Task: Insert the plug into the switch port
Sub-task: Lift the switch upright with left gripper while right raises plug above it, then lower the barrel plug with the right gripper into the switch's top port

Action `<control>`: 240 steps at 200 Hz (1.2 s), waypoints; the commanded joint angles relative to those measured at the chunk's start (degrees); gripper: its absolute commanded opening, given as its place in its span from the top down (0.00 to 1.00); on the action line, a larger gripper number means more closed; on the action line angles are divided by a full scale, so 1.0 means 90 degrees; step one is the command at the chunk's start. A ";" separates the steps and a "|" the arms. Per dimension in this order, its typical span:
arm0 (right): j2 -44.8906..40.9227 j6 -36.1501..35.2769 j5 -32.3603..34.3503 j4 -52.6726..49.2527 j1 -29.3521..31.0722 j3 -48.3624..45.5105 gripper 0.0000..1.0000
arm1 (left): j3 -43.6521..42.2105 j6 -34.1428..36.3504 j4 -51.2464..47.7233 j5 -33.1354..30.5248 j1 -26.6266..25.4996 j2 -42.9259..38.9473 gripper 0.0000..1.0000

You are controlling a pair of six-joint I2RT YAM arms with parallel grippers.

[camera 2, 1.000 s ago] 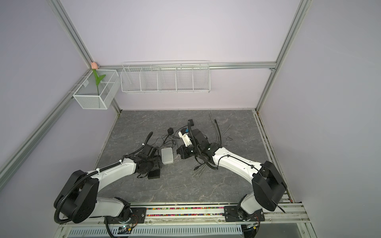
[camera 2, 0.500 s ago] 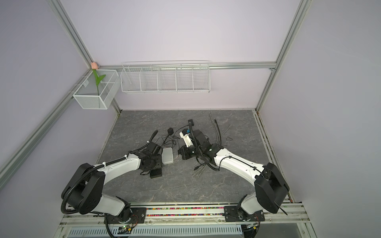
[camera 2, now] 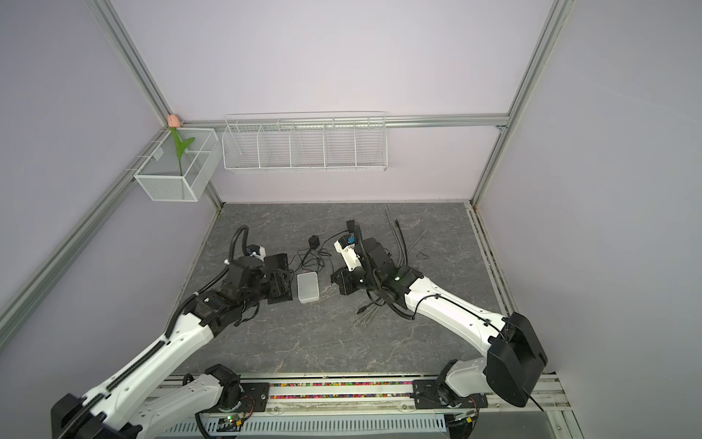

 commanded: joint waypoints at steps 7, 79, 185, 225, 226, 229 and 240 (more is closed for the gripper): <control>-0.0487 -0.0219 0.0033 -0.0030 -0.0001 -0.0083 0.93 | -0.1039 0.0307 0.1780 0.0280 -0.0066 -0.1284 1.00; -0.1336 -0.0396 -0.0296 0.0270 -0.0004 -0.0066 0.93 | -0.2254 0.0762 0.4633 0.1542 -0.0184 -0.1794 1.00; -0.1090 -0.0815 -0.0286 0.0141 -0.0004 0.0766 0.93 | -0.3121 0.2959 0.6287 0.2374 -0.1594 -0.1436 1.00; -0.1349 -0.0798 -0.0682 0.0739 0.0171 0.0271 0.94 | -0.3741 0.2976 0.7177 0.3202 -0.1658 -0.1343 1.00; -0.1364 -0.0804 -0.0687 0.0765 0.0185 0.0250 0.94 | -0.3746 0.2964 0.7179 0.3208 -0.1658 -0.1338 1.00; -0.1393 -0.0826 -0.0699 0.0833 0.0221 0.0190 0.93 | -0.3742 0.2939 0.7172 0.3224 -0.1658 -0.1332 1.00; -0.1525 -0.0908 -0.0687 0.0998 0.0363 0.0026 0.93 | -0.3746 0.2928 0.7142 0.3313 -0.1685 -0.1337 1.00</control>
